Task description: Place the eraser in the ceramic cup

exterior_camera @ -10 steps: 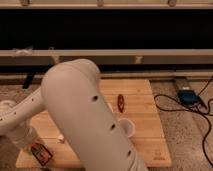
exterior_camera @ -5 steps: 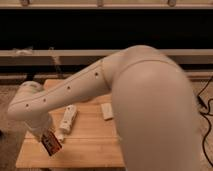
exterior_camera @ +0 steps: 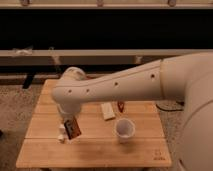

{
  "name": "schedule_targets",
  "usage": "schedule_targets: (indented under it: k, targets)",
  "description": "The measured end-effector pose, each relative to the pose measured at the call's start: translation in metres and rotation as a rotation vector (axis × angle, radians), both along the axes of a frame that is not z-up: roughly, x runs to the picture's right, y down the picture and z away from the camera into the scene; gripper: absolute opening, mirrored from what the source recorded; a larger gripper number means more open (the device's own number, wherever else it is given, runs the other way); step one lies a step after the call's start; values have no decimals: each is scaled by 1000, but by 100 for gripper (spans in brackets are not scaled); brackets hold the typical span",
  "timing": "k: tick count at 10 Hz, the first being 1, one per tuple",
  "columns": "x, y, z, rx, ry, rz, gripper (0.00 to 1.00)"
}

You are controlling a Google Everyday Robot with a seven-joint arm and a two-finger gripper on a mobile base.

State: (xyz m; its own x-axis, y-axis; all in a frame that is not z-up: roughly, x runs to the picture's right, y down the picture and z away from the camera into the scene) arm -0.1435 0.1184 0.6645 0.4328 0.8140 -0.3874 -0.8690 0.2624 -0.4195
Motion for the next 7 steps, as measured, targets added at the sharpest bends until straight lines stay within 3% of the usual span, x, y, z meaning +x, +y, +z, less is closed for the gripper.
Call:
schedule_targets:
  k: [2, 6, 7]
  targets:
    - [57, -25, 13, 18, 40, 106, 0]
    - [145, -47, 24, 37, 107, 313, 0]
    - [156, -48, 25, 42, 118, 343, 0]
